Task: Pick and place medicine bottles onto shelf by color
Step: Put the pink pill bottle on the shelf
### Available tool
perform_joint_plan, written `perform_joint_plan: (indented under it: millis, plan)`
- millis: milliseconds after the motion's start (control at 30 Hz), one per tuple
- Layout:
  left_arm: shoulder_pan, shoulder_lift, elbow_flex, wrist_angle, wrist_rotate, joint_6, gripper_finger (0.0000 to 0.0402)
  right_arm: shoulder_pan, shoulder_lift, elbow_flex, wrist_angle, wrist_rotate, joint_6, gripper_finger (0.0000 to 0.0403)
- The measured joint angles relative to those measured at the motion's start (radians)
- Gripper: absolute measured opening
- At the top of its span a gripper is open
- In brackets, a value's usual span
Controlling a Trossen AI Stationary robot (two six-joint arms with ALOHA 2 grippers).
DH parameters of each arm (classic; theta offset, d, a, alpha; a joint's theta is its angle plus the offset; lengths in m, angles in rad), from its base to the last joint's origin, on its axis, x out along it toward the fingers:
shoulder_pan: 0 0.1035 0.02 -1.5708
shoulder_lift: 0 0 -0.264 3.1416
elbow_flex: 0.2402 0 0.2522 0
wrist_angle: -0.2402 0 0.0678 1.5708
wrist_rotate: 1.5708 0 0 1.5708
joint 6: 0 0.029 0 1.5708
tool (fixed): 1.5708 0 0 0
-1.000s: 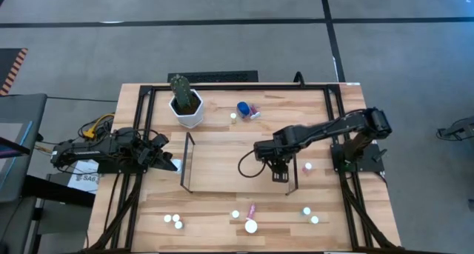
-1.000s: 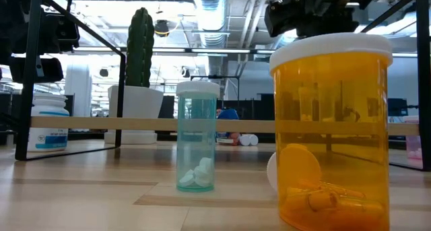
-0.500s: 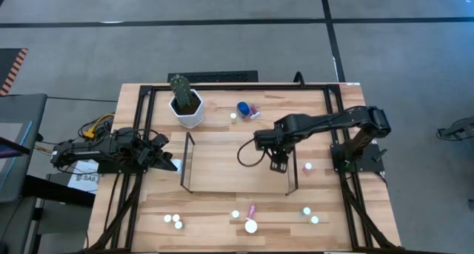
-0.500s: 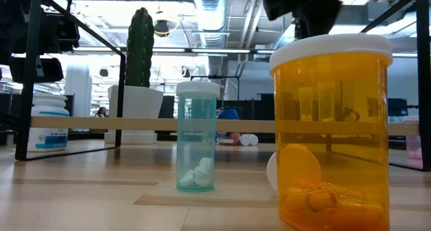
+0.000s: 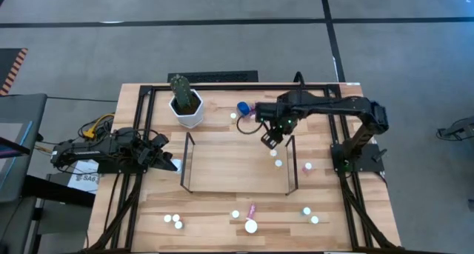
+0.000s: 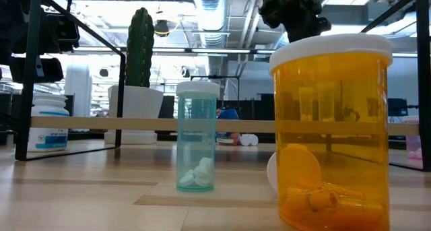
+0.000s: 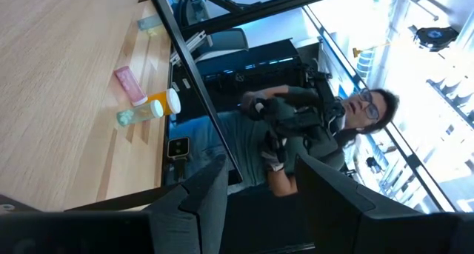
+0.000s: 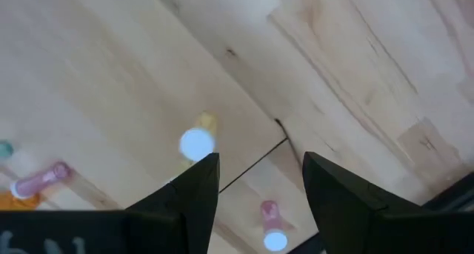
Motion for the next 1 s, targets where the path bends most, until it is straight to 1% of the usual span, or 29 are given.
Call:
perform_joint_plan:
  millis: [133,300,400,567,667,767,833,1000]
  plan:
    - [0.000,0.000,0.000,0.000,0.000,0.000,0.0144,-0.025,0.000,0.000,-0.029,0.000,0.002,0.0217]
    - [0.000,0.000,0.000,0.000,0.000,0.000,0.0144,-0.047,0.000,0.000,-0.117,0.000,0.025,0.0217]
    - [0.000,0.000,0.000,0.000,0.000,0.000,0.0144,-0.071,-0.002,0.000,-0.115,0.000,0.037,0.0217]
    - [0.000,0.000,0.000,0.000,0.000,0.000,0.0144,-0.133,-0.021,0.001,-0.119,-0.002,0.135,0.0216]
    - [0.000,0.000,0.000,0.000,0.000,0.000,0.0144,-0.168,-0.034,-0.011,-0.111,-0.037,0.194,0.0209]
    - [0.000,0.000,0.000,0.000,0.000,0.000,0.0144,-0.195,-0.088,-0.069,-0.116,-0.078,0.240,0.0199]
    - [0.000,0.000,0.000,0.000,0.000,0.000,0.0144,-0.202,-0.132,-0.122,-0.116,-0.086,0.277,0.0193]
    - [0.000,0.000,0.000,0.000,0.000,0.000,0.0144,-0.202,-0.276,-0.279,-0.116,-0.088,0.454,0.0178]
